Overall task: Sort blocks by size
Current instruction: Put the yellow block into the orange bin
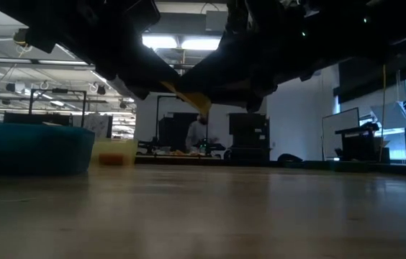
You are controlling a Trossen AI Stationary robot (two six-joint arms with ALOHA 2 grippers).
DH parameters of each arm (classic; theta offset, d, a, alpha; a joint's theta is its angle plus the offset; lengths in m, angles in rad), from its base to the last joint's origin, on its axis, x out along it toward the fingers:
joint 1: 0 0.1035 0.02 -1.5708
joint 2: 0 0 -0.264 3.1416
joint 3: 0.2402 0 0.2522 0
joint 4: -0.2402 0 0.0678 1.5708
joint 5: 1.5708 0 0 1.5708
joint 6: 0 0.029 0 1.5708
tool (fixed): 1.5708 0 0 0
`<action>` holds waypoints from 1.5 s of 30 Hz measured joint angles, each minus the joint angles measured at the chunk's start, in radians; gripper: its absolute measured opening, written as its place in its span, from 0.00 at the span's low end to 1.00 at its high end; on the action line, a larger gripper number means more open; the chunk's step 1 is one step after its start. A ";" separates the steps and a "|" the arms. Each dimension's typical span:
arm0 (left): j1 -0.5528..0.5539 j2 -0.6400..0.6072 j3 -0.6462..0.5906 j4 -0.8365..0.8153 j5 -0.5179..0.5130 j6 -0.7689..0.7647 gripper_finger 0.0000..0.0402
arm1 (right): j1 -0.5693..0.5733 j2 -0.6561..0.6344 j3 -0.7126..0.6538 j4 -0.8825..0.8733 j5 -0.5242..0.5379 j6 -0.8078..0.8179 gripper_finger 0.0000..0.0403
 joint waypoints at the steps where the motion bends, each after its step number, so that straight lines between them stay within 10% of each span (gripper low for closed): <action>1: 0.000 0.000 0.000 0.000 -0.002 0.004 0.21 | 0.000 0.000 0.000 0.001 0.011 0.010 0.34; 8: 0.000 -0.054 -0.001 -0.087 -0.002 0.049 0.21 | 0.000 -0.012 0.002 0.006 0.032 0.062 0.53; 21: -0.087 -0.333 0.141 -0.743 -0.025 -0.026 0.22 | 0.001 -0.138 0.002 -0.202 -0.060 0.016 0.68; 45: -0.663 -0.315 0.324 -1.165 -0.050 -0.865 0.22 | 0.000 -0.129 0.002 -0.322 0.020 0.017 0.68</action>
